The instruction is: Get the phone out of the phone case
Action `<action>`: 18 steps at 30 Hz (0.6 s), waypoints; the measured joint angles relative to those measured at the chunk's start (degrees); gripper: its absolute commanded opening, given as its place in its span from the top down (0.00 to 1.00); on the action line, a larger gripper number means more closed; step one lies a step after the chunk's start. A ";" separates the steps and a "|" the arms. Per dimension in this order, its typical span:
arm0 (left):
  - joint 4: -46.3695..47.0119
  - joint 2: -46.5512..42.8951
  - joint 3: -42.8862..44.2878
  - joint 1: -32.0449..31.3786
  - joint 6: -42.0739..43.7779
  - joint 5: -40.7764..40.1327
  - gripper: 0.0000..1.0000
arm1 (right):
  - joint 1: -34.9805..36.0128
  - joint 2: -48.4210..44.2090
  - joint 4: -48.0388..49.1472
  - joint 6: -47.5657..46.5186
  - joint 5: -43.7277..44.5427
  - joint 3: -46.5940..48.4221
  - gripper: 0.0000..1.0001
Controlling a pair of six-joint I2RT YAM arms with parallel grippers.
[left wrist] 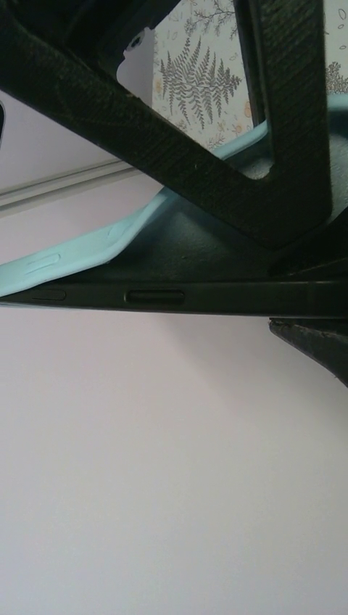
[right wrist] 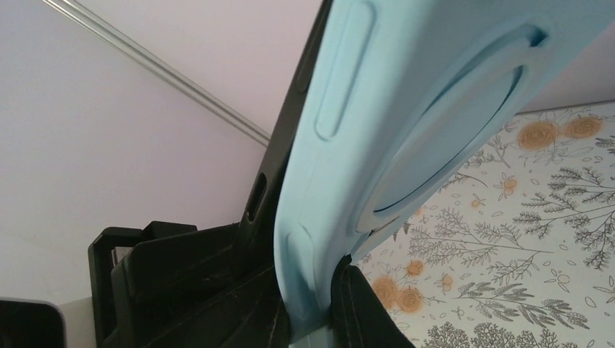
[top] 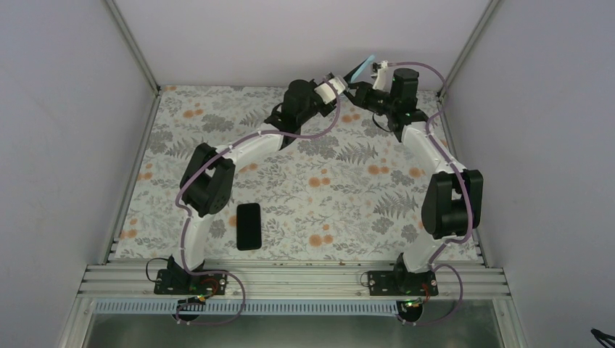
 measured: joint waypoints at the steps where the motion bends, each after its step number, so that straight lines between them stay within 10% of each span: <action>1: -0.13 0.17 0.26 -0.02 0.07 -0.07 0.95 | 0.00 0.02 0.11 0.13 0.11 0.00 0.97; 15: -2.34 -1.16 -0.92 0.24 1.81 0.20 0.98 | -0.09 0.04 1.07 0.96 -0.92 -1.66 0.98; 18: -2.54 -3.23 -4.39 0.35 2.38 1.22 0.98 | -0.55 2.19 -14.19 -12.94 -4.13 5.14 0.97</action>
